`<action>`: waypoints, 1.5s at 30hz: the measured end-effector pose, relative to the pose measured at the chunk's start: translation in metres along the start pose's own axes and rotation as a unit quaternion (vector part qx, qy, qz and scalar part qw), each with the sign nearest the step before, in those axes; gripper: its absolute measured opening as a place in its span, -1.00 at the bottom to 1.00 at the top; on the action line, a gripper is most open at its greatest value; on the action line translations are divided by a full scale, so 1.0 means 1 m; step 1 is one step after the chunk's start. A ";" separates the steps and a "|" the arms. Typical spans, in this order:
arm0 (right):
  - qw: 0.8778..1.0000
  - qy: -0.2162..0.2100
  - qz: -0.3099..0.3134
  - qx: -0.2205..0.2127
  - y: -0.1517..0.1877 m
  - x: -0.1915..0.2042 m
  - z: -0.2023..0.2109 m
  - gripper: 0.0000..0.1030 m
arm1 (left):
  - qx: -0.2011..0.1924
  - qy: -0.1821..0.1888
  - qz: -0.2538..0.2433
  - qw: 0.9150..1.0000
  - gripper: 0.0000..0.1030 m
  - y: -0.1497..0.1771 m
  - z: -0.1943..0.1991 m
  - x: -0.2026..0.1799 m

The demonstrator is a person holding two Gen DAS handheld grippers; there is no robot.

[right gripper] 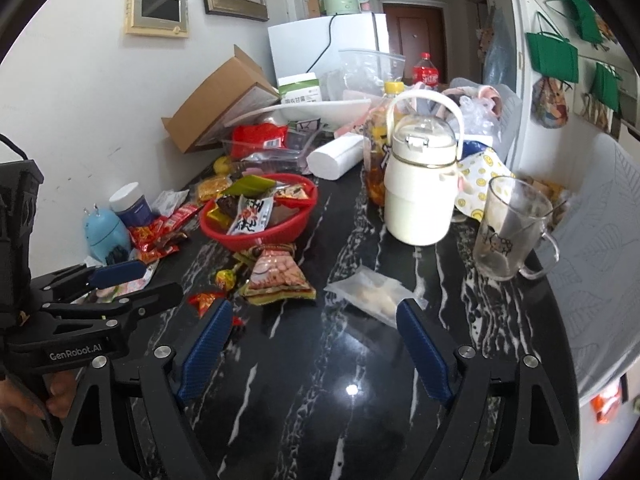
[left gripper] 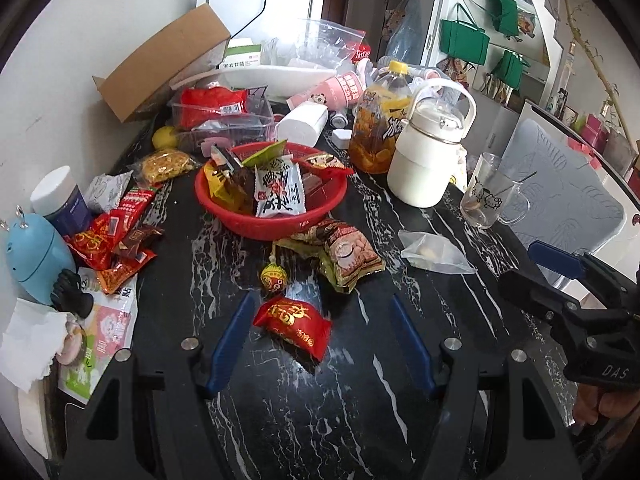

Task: Organize snacks
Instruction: 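Grasp the red snack packet with the left tool while the right tool grasps the clear plastic bag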

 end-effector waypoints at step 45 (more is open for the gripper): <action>0.990 0.060 -0.060 0.115 -0.002 -0.045 -0.141 0.48 | 0.082 -0.034 0.040 0.995 -0.29 0.019 -0.088 0.046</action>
Point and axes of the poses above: each gripper's, at about its wrist camera, not at the fingertips, and z roughly against the way its jaws point, x to its left, y to its underside, the point moved 1 cm from there along -z, roughly the way its jaws point, and after that the axes turned 9 degrees about y, right-handed, at the moved point
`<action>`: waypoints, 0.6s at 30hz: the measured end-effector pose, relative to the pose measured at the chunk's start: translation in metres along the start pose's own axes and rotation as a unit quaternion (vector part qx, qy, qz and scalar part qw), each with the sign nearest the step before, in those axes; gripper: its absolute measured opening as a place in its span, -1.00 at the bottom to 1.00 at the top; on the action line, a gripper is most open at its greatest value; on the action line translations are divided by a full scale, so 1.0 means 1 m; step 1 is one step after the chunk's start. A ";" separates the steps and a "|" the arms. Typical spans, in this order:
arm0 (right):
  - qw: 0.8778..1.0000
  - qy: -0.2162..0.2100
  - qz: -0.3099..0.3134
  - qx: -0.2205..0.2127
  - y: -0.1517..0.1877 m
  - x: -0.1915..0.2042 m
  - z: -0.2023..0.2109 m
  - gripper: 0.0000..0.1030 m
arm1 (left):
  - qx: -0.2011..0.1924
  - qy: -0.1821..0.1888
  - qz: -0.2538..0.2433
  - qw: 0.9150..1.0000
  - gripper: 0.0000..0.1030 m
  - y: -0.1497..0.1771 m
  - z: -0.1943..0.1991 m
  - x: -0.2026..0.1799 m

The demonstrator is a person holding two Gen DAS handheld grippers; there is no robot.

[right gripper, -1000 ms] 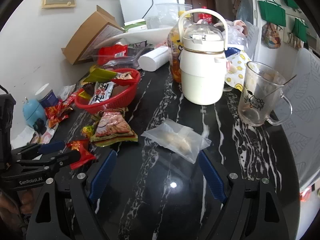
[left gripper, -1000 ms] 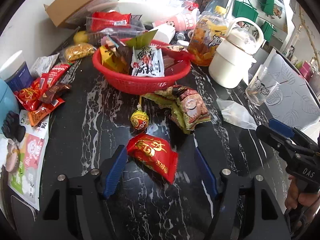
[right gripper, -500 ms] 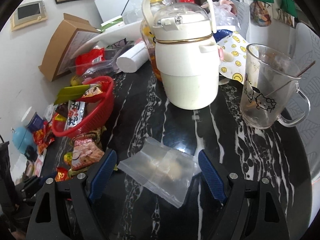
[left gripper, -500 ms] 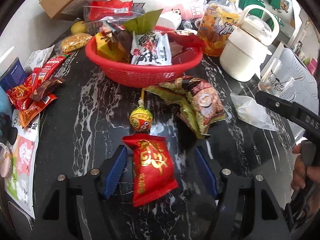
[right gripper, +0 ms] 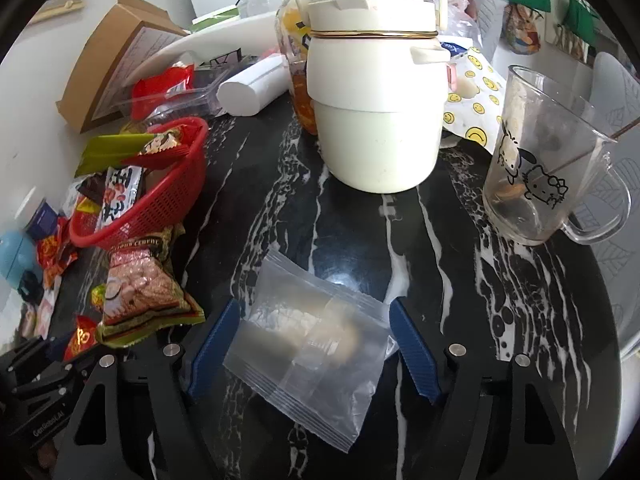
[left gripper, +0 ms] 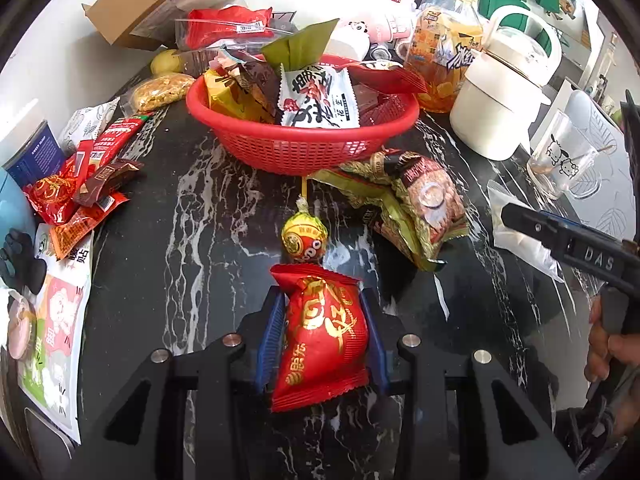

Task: Organize snacks
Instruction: 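Grasp the red snack packet with the left tool while the right tool grasps the clear plastic bag, then lift the red packet and clear bag off the table with both tools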

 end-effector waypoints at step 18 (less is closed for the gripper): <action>0.998 -0.035 0.049 0.013 0.079 -0.001 0.061 0.35 | 0.023 0.050 -0.006 0.998 -0.32 0.052 0.032 -0.034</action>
Point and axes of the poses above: each gripper's, at about its wrist camera, not at the fingertips, and z roughly against the way its jaws point, x to its left, y to its underside, the point moved 1 cm from there along -z, roughly the way its jaws point, and after that the axes turned 9 degrees about y, right-handed, at the moved point
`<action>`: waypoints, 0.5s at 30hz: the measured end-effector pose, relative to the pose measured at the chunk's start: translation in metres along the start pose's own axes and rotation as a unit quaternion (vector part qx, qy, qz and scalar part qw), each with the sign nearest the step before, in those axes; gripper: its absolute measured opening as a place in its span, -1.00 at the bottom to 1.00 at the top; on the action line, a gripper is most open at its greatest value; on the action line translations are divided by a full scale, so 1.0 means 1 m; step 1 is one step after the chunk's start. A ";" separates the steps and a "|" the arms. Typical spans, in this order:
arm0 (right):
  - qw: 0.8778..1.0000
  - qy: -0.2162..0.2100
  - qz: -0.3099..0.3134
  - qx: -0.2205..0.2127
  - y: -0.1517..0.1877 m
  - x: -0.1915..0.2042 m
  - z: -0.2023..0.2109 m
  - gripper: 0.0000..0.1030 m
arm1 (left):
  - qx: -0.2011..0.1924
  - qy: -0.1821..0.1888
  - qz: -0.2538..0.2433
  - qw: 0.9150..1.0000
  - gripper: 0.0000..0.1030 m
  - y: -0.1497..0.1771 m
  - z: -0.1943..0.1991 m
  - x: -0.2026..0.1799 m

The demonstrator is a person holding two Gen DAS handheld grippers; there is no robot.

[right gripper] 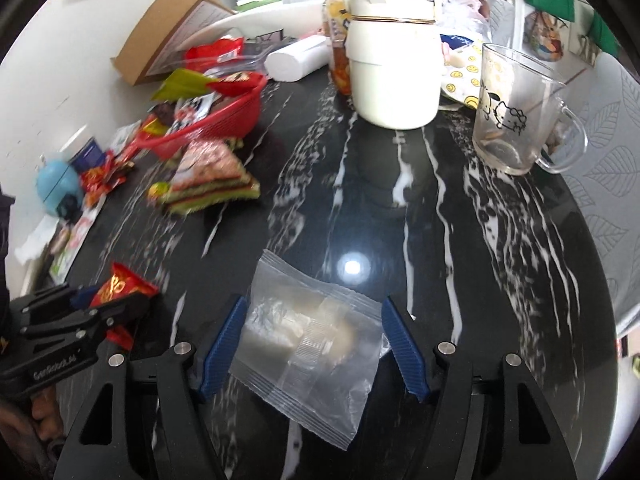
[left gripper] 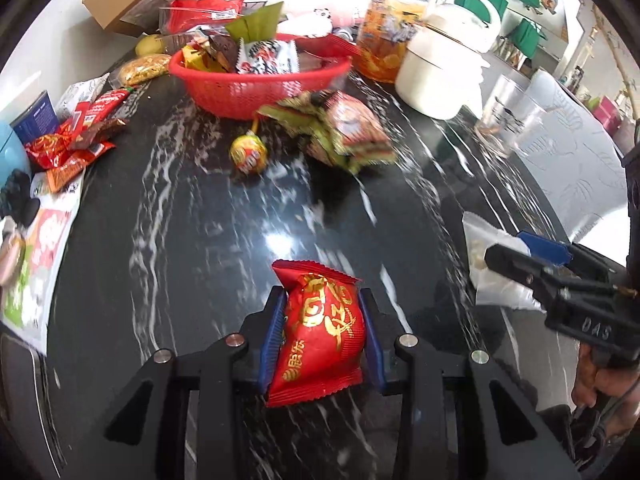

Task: Organize snacks
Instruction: 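Lift the red packet and clear bag off the table with both tools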

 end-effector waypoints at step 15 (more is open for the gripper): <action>0.999 0.036 0.040 0.006 0.055 0.011 0.040 0.63 | 0.009 0.010 -0.031 0.999 -0.32 0.028 0.008 -0.027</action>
Point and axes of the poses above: each gripper's, at about its wrist camera, not at the fingertips, and z roughly against the way its jaws point, x to its left, y to its underside, the point moved 1 cm from there along -z, roughly the way its jaws point, and after that the axes turned 9 degrees about y, right-handed, at the moved point
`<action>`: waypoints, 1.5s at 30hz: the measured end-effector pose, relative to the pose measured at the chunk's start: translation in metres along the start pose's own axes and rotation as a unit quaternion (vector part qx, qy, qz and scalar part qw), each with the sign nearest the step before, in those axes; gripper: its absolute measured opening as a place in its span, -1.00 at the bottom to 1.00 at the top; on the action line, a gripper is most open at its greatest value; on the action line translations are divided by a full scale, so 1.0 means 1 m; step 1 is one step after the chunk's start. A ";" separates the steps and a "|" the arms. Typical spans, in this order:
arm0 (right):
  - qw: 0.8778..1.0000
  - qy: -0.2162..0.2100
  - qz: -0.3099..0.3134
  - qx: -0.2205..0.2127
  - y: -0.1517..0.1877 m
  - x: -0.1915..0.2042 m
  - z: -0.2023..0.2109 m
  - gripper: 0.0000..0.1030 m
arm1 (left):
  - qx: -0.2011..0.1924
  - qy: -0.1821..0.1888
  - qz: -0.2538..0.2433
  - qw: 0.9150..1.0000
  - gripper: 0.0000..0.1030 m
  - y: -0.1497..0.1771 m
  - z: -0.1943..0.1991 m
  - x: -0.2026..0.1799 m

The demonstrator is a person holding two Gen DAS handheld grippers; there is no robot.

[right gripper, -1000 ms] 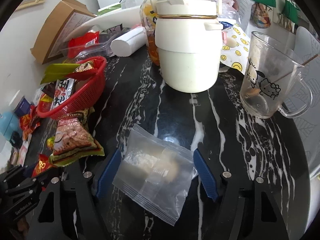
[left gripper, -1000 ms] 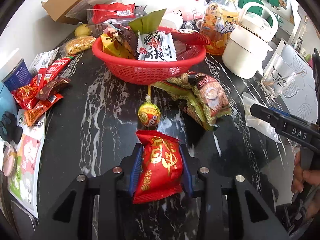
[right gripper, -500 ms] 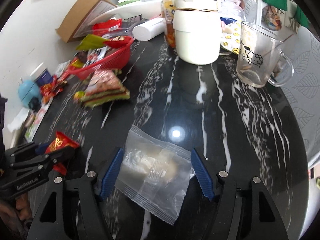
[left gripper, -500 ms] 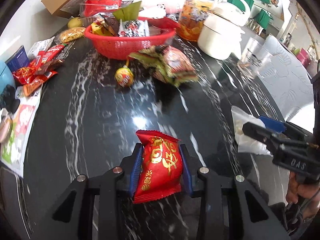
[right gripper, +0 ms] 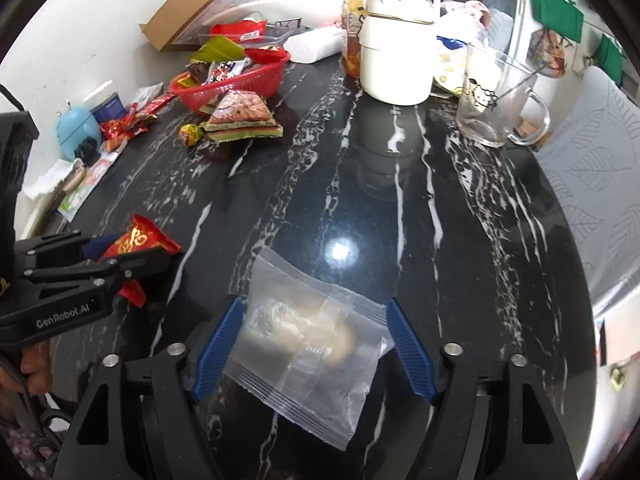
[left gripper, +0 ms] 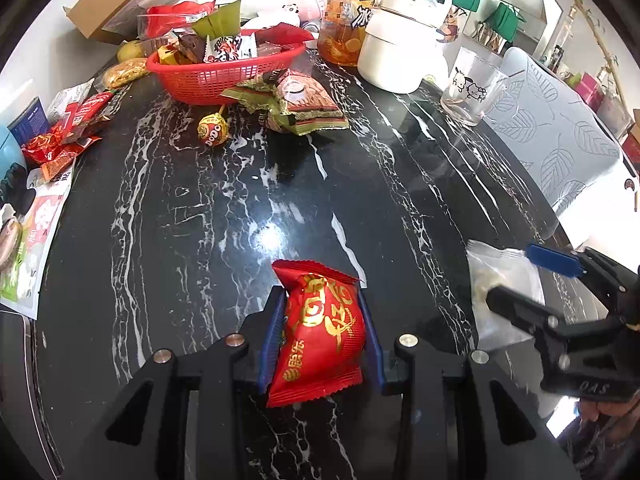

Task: Organize snacks
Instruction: 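Lift the red packet and clear bag off the table with both tools, then carry the red packet with the left tool while the right tool carries the clear bag to the red basket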

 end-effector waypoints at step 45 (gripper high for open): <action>0.995 -0.093 -0.015 -0.026 -0.007 0.009 0.009 0.14 | -0.035 0.006 0.001 0.999 -0.34 -0.010 0.020 -0.002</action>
Point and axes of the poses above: each gripper's, at about its wrist camera, not at the fingertips, and z roughly against the way its jaws point, x to its left, y to its underside, the point moved 1 cm from there along -z, roughly the way its jaws point, and after that the axes turned 9 degrees about y, right-handed, at the moved point
